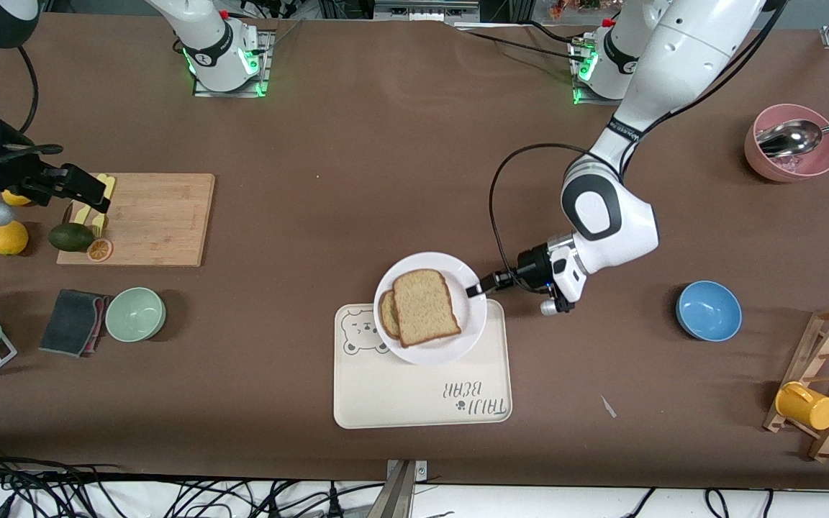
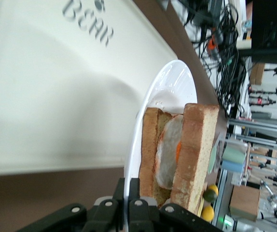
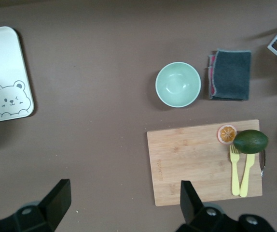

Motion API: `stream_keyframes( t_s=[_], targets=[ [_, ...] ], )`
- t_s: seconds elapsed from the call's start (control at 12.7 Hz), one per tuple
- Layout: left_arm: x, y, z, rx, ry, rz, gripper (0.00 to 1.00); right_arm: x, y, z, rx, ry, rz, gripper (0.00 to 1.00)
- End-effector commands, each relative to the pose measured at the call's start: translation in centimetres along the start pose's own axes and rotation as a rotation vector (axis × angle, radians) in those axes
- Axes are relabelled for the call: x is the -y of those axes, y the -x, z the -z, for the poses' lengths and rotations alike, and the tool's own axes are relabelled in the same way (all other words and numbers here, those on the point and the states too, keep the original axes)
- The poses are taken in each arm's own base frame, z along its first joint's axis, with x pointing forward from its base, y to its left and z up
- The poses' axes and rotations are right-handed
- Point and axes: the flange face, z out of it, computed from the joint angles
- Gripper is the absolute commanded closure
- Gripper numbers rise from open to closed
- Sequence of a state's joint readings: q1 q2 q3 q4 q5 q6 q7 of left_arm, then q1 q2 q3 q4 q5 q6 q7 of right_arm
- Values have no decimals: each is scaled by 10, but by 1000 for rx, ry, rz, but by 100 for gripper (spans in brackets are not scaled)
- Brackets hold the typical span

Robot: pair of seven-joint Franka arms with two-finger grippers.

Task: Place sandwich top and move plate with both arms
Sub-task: 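Slide the plate with the left gripper onto the bear tray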

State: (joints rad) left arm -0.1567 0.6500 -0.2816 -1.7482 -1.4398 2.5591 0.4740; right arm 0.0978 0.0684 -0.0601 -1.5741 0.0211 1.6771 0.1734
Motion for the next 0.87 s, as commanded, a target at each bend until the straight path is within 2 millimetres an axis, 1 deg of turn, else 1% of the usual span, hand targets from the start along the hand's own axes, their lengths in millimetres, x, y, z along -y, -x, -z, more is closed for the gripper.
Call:
stream_keyframes(
  t_s=[0.0,0.08,0.16,0.24,0.32,0.39,0.47,0.55,0.63,0.71,0.79],
  targets=[
    [-3,-16,-29,-56,12,14,100,-7,5,8,11,2,-19,0],
    [2,-22,-39,-75,2,17,100,-7,5,8,11,2,-17,0],
    [5,-23,-51,-94,-7,25,100,-8,5,8,11,1,-20,0],
    [4,-22,-61,-104,-10,33,100,-6,5,9,10,0,-17,0],
    [9,-25,-66,-114,-18,38,100,-4,5,10,9,-1,-13,0],
    [12,-30,-72,-121,-18,37,100,-2,5,18,-8,-2,-9,0],
    [17,-31,-78,-119,-19,41,100,-2,5,19,-7,-2,-6,0],
    [18,-31,-79,-118,-20,40,100,-5,4,20,-8,-3,-9,0],
    [21,-35,-74,-123,-24,38,100,-3,4,22,-11,-4,-5,0],
    [22,-36,-73,-124,-26,38,70,-1,5,23,-12,-6,0,0],
    [20,-36,-72,-125,-26,37,37,1,5,25,-15,-7,2,0]
  ],
)
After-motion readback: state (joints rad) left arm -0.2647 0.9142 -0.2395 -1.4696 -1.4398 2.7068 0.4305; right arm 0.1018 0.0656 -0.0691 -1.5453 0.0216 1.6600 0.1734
